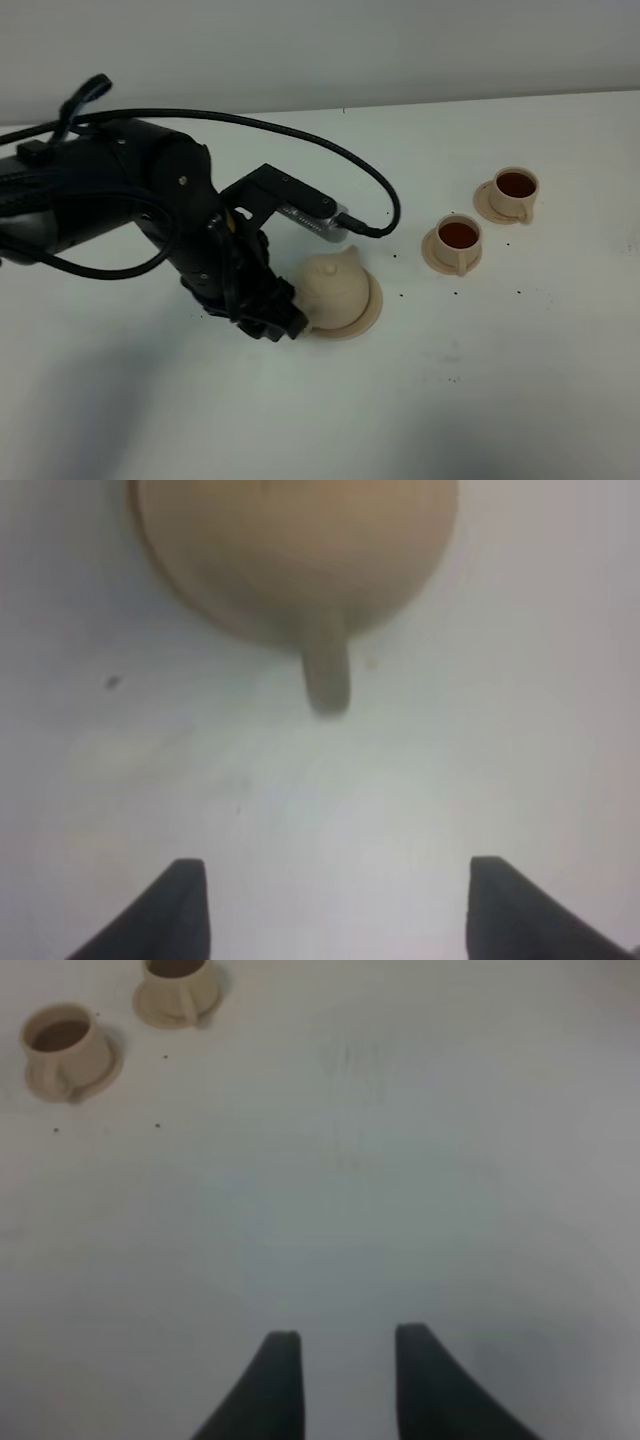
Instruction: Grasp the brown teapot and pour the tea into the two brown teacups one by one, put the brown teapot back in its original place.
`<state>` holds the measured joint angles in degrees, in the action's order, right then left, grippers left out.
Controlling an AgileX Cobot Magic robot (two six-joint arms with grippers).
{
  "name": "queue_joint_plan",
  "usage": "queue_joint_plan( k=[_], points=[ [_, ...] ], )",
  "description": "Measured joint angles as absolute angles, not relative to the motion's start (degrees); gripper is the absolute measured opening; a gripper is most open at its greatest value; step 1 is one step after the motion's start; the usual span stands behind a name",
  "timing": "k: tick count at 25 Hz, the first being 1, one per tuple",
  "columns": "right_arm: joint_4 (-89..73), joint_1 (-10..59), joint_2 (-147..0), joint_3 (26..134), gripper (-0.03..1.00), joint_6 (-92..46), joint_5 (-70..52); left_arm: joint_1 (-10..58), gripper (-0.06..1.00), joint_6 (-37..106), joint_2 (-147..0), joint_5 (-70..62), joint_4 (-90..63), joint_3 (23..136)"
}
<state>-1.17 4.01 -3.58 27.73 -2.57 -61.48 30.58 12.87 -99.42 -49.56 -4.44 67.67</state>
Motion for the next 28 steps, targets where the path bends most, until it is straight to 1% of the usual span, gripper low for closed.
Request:
queue_joint_plan(
  k=[2, 8, 12, 16, 20, 28],
  points=[
    [-1.17, 4.01, -3.58, 27.73, 0.24, -2.57, -61.48, 27.25, 0.56, 13.77, -98.6, -52.43, -4.11, 67.67],
    [-1.17, 4.01, -3.58, 27.73, 0.24, -2.52, -61.48, 14.4, 0.55, 13.89, -98.32, -61.5, -3.71, 67.67],
    [-1.17, 4.01, -3.58, 27.73, 0.24, -2.52, -61.48, 5.69, 0.52, 13.03, -98.06, -68.23, -3.71, 67.67],
    [-1.17, 4.01, -3.58, 27.73, 0.24, -2.52, -61.48, -0.74, 0.47, 12.09, -95.36, -68.45, -4.04, 67.67],
    [-1.17, 4.01, -3.58, 27.73, 0.24, -2.52, -61.48, -4.05, 0.43, 11.49, -88.71, -68.45, -3.52, 67.67],
    [-1.17, 4.01, -3.58, 27.73, 0.24, -2.57, -61.48, -4.55, 0.41, 10.61, -69.7, -68.48, -1.66, 66.95]
  ],
)
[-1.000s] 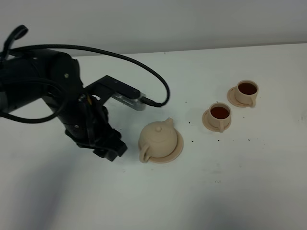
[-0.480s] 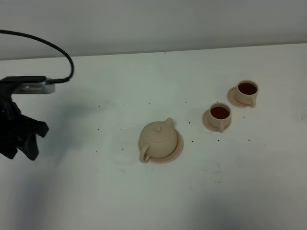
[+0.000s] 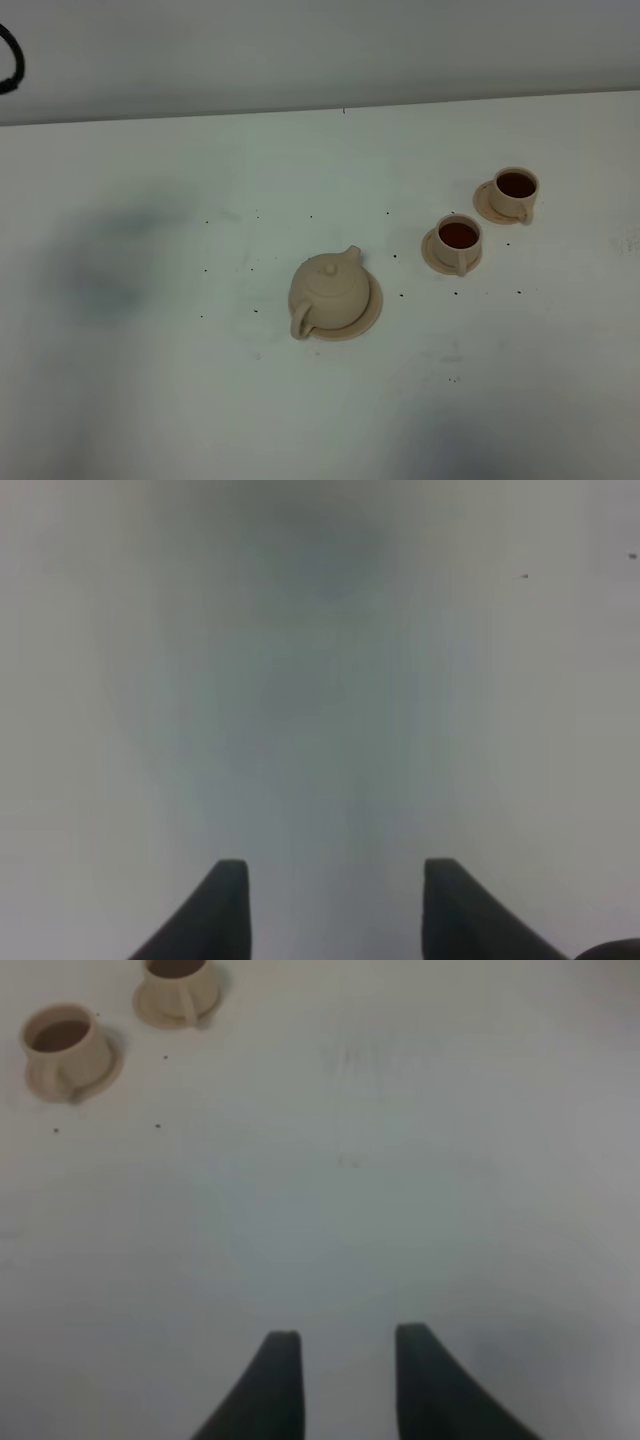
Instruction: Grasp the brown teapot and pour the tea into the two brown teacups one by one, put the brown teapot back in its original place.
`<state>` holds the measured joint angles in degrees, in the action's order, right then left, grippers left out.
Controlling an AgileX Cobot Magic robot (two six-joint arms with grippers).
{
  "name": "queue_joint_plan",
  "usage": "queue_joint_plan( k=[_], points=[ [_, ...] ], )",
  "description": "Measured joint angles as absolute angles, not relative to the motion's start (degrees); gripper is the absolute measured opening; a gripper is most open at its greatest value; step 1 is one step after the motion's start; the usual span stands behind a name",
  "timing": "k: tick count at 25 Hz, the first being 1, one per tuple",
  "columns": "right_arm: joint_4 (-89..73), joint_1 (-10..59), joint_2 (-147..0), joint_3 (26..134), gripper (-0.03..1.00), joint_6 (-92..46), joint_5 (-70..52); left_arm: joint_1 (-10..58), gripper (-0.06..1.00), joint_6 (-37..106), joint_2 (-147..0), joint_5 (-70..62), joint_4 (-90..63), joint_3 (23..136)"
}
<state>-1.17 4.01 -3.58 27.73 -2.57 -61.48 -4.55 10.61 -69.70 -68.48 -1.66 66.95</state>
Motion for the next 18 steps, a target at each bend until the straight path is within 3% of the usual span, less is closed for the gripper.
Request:
queue_joint_plan(
  k=[18],
  points=[
    [-1.17, 4.01, -3.58, 27.73, 0.24, -2.4, -61.48, -4.55, 0.41, 6.75, -28.31, -64.82, -6.22, 32.61]
  ],
)
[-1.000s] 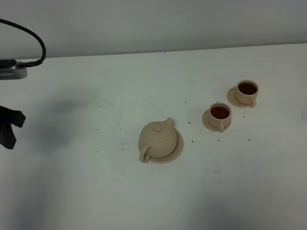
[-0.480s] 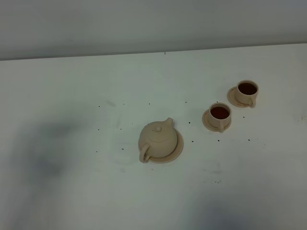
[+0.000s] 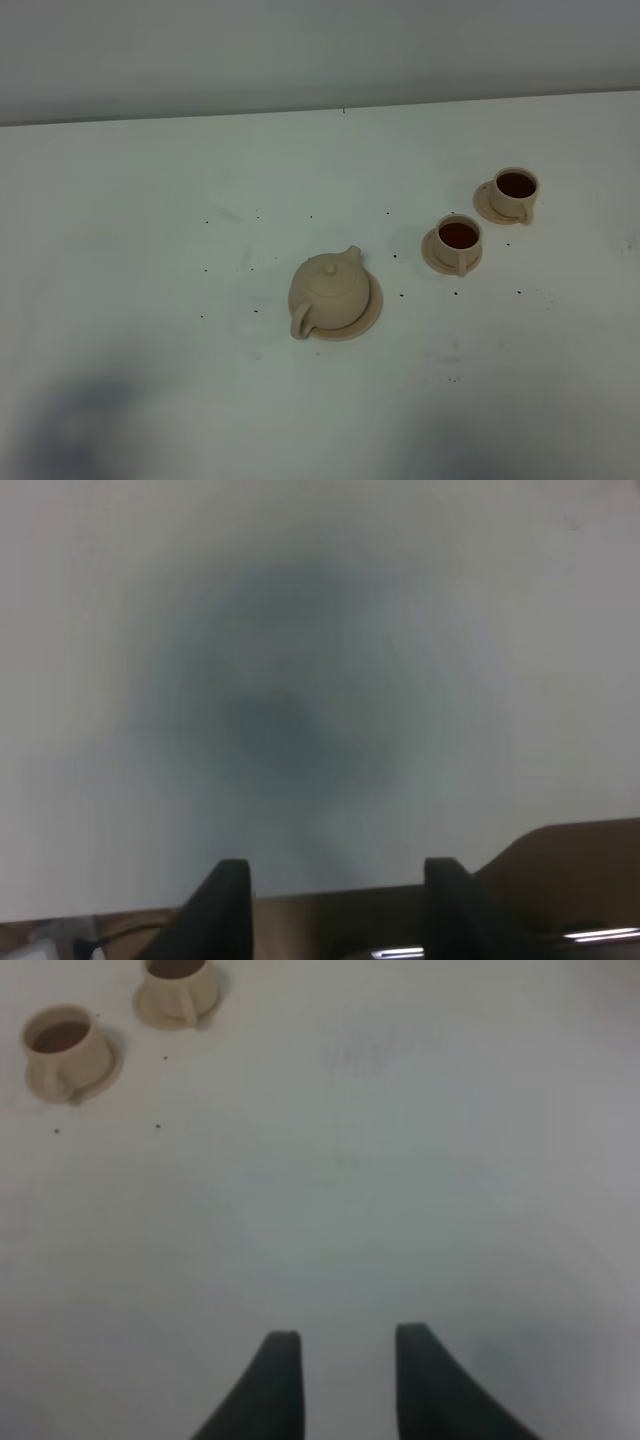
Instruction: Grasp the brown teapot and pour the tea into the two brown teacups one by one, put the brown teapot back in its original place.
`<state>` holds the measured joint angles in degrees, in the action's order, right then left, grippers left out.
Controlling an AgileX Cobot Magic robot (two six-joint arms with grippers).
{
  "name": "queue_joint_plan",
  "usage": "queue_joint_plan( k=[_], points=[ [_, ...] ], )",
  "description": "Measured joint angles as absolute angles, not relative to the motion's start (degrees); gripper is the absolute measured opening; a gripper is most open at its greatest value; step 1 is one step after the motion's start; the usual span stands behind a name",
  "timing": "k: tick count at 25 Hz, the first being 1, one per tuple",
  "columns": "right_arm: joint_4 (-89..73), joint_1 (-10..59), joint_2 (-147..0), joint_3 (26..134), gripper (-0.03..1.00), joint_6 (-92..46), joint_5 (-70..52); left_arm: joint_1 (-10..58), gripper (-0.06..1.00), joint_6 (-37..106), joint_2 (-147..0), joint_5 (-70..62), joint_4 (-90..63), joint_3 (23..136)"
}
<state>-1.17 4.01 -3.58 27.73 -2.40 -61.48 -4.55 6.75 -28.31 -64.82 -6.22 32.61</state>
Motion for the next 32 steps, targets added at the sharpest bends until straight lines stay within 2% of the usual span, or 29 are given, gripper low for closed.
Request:
queue_joint_plan(
  k=[7, 22, 32],
  points=[
    [-1.17, 4.01, -3.58, 27.73, 0.24, -2.4, -61.48, -4.55, 0.41, 6.69, -23.38, -61.49, -7.26, 30.09],
    [-1.17, 4.01, -3.58, 27.73, 0.24, -2.35, -61.48, -4.55, 0.41, 6.29, -22.39, -59.34, -7.56, 28.93],
    [-1.17, 4.01, -3.58, 27.73, 0.24, -2.42, -61.48, -4.55, 0.41, 6.92, -0.89, -59.41, -7.58, 28.93]
  ],
)
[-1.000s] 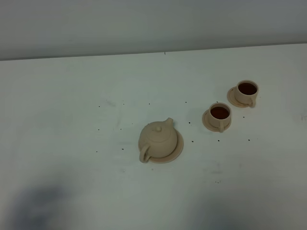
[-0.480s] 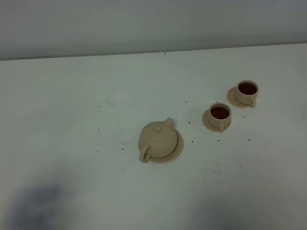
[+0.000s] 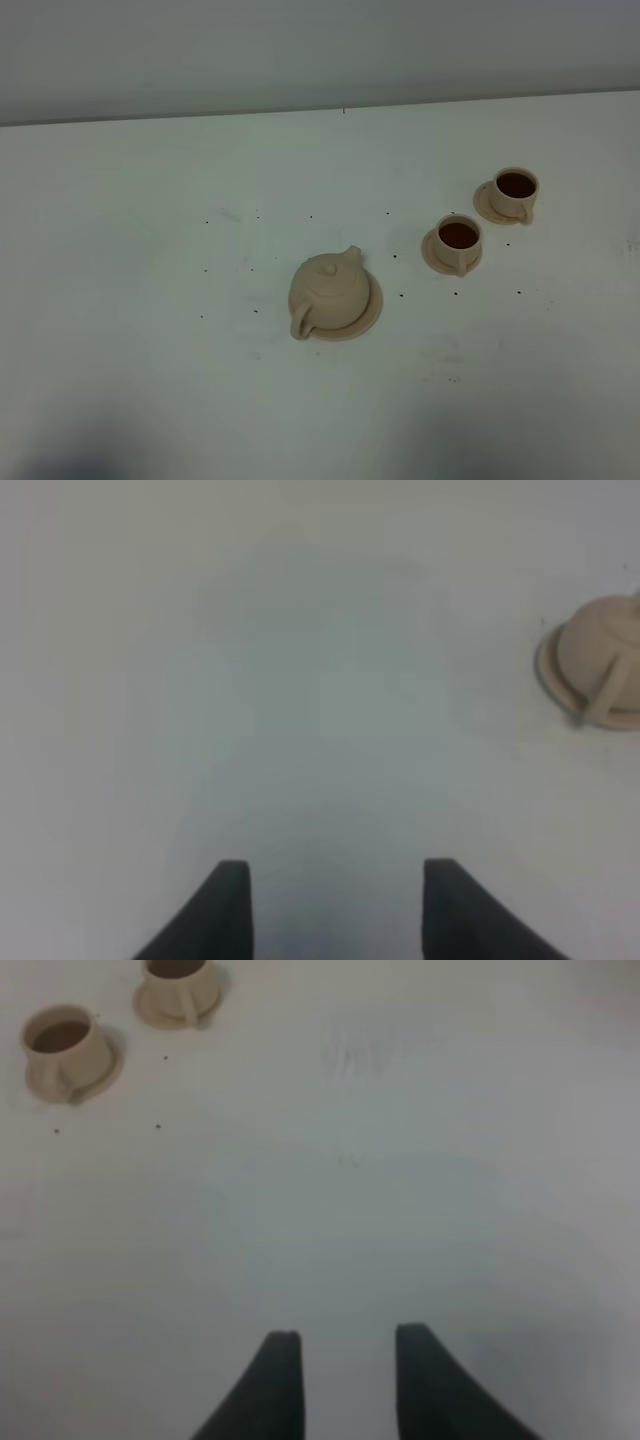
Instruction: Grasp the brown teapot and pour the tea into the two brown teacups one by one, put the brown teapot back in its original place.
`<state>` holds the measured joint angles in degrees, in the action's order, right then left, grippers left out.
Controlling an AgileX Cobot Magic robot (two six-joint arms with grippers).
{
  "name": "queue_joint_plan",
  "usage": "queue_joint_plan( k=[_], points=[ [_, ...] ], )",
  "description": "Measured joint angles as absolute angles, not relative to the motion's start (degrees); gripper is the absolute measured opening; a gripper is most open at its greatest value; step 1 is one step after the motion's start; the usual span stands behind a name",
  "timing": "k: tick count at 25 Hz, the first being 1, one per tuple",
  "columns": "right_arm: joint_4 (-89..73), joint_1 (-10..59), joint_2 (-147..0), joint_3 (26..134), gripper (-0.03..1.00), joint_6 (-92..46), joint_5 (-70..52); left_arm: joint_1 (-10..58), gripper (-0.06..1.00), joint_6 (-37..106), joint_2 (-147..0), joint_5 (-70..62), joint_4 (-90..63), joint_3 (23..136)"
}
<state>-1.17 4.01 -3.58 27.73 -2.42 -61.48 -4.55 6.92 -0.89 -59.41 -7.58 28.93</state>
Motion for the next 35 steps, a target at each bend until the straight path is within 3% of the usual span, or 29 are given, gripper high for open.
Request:
queue_joint_plan(
  k=[35],
  points=[
    [-1.32, 4.01, -3.58, 27.73, 0.24, -2.36, -61.48, -4.55, 0.41, 8.33, 0.44, -59.48, -7.87, 28.87]
  ],
)
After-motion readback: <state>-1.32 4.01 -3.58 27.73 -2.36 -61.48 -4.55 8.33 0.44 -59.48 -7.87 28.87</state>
